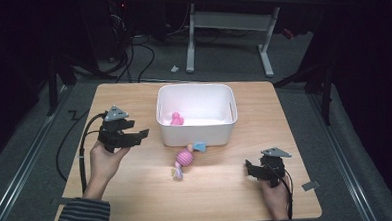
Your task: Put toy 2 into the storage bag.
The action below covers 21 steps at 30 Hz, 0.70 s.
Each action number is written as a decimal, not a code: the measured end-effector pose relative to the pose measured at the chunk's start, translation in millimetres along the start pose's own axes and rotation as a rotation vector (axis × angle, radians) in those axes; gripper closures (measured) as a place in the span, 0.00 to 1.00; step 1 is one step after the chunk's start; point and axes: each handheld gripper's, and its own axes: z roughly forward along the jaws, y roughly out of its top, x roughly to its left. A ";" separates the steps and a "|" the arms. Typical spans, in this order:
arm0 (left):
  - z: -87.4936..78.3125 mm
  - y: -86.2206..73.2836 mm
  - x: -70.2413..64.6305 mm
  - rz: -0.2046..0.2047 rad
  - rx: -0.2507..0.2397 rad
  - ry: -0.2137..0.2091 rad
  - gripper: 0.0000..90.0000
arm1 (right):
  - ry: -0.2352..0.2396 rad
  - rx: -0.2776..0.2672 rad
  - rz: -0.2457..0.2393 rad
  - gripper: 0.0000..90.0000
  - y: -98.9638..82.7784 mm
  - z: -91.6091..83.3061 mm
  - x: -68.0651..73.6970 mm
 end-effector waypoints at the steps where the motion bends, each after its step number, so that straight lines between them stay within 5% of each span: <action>1: -0.7 -2.8 0.2 -0.002 -0.003 -0.001 0.40 | 0.000 0.000 0.000 0.25 0.0 0.0 0.0; 21: 5.5 -54.5 0.2 -0.044 0.026 0.026 0.40 | 0.000 0.000 0.002 0.25 0.0 0.0 0.2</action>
